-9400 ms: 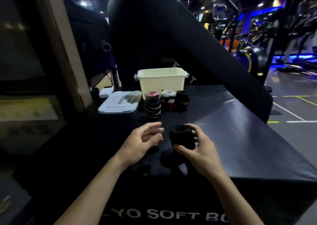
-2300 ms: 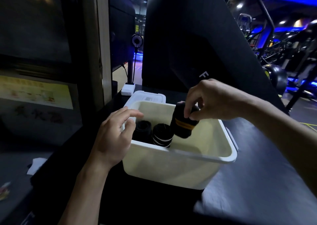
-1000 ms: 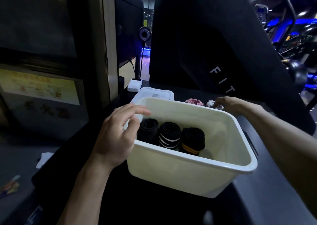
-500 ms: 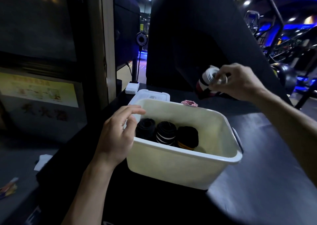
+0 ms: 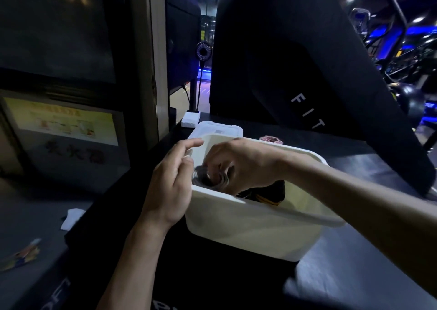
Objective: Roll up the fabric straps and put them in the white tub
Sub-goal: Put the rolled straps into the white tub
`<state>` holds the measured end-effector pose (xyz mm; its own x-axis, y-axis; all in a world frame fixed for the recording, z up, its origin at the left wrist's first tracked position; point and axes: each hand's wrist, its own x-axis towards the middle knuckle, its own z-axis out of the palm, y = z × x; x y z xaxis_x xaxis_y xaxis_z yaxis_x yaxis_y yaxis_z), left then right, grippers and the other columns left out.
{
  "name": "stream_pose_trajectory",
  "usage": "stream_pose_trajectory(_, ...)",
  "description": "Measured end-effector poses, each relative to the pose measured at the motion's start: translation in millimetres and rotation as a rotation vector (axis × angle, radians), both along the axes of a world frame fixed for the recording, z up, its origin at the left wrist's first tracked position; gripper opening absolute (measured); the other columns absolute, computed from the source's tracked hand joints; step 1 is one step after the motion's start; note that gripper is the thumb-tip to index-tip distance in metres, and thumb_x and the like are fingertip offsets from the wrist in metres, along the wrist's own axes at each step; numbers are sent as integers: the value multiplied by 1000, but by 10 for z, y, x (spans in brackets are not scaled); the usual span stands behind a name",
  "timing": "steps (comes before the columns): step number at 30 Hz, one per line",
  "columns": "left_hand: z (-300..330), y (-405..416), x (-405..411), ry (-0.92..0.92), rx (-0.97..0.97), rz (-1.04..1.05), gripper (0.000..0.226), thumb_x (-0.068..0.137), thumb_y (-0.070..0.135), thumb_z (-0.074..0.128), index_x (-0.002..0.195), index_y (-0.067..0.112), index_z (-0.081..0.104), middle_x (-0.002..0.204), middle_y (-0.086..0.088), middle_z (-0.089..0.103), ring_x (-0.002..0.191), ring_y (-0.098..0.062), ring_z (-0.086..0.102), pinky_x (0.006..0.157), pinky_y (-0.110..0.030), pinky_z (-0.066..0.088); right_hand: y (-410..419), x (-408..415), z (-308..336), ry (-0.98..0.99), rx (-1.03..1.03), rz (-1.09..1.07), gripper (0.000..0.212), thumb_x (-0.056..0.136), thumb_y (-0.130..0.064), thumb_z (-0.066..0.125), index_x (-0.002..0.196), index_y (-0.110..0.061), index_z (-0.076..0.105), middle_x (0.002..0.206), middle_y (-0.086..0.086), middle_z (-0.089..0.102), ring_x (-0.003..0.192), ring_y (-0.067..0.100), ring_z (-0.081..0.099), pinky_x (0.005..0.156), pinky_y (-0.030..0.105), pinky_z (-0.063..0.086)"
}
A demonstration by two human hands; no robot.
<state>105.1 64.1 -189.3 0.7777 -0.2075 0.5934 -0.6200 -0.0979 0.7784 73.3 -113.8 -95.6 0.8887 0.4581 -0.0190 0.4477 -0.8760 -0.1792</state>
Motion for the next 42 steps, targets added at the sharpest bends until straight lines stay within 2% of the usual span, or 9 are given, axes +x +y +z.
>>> stream_pose_trajectory(7, 18, -15, 12, -32, 2, -38, 43, 95, 10, 37, 124, 16, 67, 134, 13, 64, 134, -3, 52, 110, -16, 37, -55, 85, -226, 41, -32, 60, 20, 72, -1, 74, 83, -18, 72, 103, -2, 59, 83, 2, 51, 74, 15, 46)
stream_pose_trajectory(12, 36, -27, -2, -21, -1, -50, 42, 94, 9, 38, 121, 18, 69, 133, 17, 64, 133, 0, 52, 108, -13, 36, -69, 76, -139, 122, -55, 32, 19, 79, -13, 76, 95, -24, 79, 96, -10, 69, 85, 3, 63, 79, 22, 51)
stream_pose_trajectory(15, 41, -32, -15, -16, -4, -51, 42, 94, 10, 38, 120, 19, 69, 132, 18, 65, 133, 0, 53, 107, -12, 37, -259, 69, 154, 160, 120, -26, 13, 88, -22, 77, 100, -23, 80, 92, -10, 77, 83, 3, 72, 77, 23, 58)
stream_pose_trajectory(19, 40, -32, 2, -24, -3, -57, 42, 94, 10, 38, 118, 21, 70, 130, 18, 66, 133, -3, 53, 107, -15, 37, -868, 338, 375, -90, 415, -293, 10, 96, -11, 66, 97, -10, 76, 83, 4, 77, 73, 21, 76, 60, 27, 59)
stream_pose_trajectory(22, 32, -30, 27, -27, 9, -67, 42, 94, 10, 38, 118, 22, 70, 132, 17, 65, 136, -9, 52, 110, -23, 37, -1396, 627, 255, -100, 128, -514, 11, 92, -18, 66, 89, -20, 76, 82, 0, 76, 67, 13, 71, 60, 21, 53)
stream_pose_trajectory(24, 28, -24, 48, -28, 13, -73, 42, 95, 10, 38, 118, 22, 70, 132, 16, 65, 137, -11, 52, 110, -28, 37, -1646, 763, 128, 13, -26, -557, 14, 93, -17, 67, 95, -27, 76, 90, -4, 74, 76, 9, 68, 68, 21, 51)
stream_pose_trajectory(28, 32, -19, 75, -36, 30, -75, 41, 95, 10, 38, 118, 22, 70, 132, 15, 66, 136, -14, 53, 110, -31, 38, -1815, 946, -59, 143, -18, -579, 17, 94, -18, 68, 105, -31, 72, 114, 1, 73, 104, 20, 67, 96, 37, 54)
stream_pose_trajectory(34, 29, -8, 91, -54, 38, -78, 41, 94, 9, 39, 116, 21, 71, 128, 14, 68, 134, -18, 54, 108, -32, 40, -1808, 1015, -185, 270, 64, -651, 27, 91, -17, 68, 114, -31, 66, 113, -6, 66, 96, 16, 66, 71, 32, 58)
stream_pose_trajectory(42, 19, 5, 84, -54, 53, -81, 41, 94, 8, 39, 114, 24, 71, 125, 17, 68, 134, -20, 54, 105, -27, 39, -1877, 952, -250, 168, 95, -611, 32, 82, -16, 77, 105, -37, 69, 107, -12, 70, 101, 14, 65, 91, 34, 53)
